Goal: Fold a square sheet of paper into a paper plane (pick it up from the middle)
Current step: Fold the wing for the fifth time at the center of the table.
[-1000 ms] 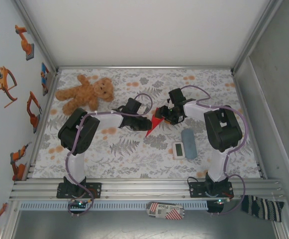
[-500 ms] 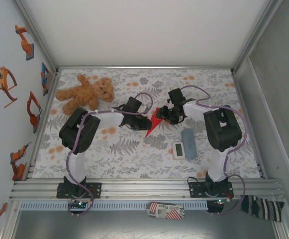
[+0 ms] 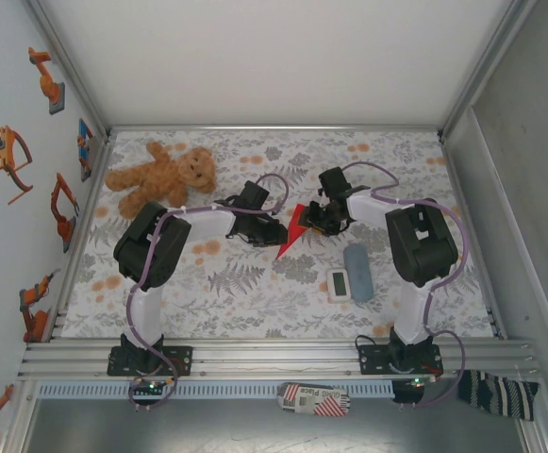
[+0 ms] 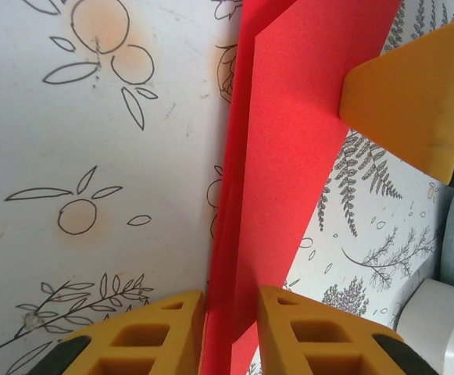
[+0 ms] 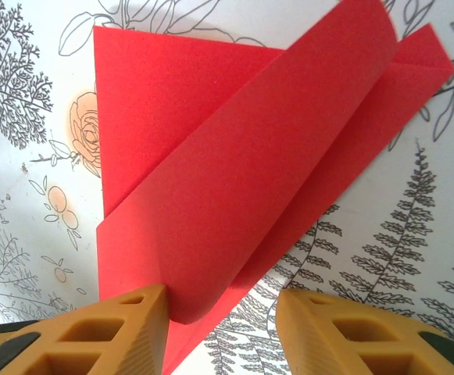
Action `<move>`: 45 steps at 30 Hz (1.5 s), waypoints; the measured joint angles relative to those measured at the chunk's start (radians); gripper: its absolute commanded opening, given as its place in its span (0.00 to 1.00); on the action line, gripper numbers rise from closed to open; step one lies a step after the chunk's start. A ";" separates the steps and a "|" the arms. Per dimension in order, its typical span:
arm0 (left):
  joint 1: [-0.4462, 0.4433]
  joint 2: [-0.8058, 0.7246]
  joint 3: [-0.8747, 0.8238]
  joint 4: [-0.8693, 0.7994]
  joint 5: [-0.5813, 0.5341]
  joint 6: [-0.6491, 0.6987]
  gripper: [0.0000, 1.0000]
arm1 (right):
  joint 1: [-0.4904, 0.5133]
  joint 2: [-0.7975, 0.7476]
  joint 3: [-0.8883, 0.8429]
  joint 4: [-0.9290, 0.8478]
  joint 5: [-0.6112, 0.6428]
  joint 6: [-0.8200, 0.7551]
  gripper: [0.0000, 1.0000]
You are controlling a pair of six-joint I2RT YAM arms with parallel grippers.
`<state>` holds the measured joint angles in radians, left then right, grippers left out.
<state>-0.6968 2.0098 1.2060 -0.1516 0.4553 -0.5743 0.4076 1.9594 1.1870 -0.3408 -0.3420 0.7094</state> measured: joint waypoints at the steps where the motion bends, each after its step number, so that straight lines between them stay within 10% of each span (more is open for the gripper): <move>1: 0.000 0.001 0.003 -0.003 0.001 -0.001 0.26 | 0.000 0.001 0.001 -0.002 0.000 0.000 0.43; 45: -0.001 0.070 0.145 -0.205 -0.026 -0.015 0.22 | 0.002 0.033 0.050 -0.071 0.003 -0.012 0.44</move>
<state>-0.6979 2.0796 1.3510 -0.3569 0.4294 -0.5892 0.4095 1.9926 1.2369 -0.4118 -0.3389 0.6975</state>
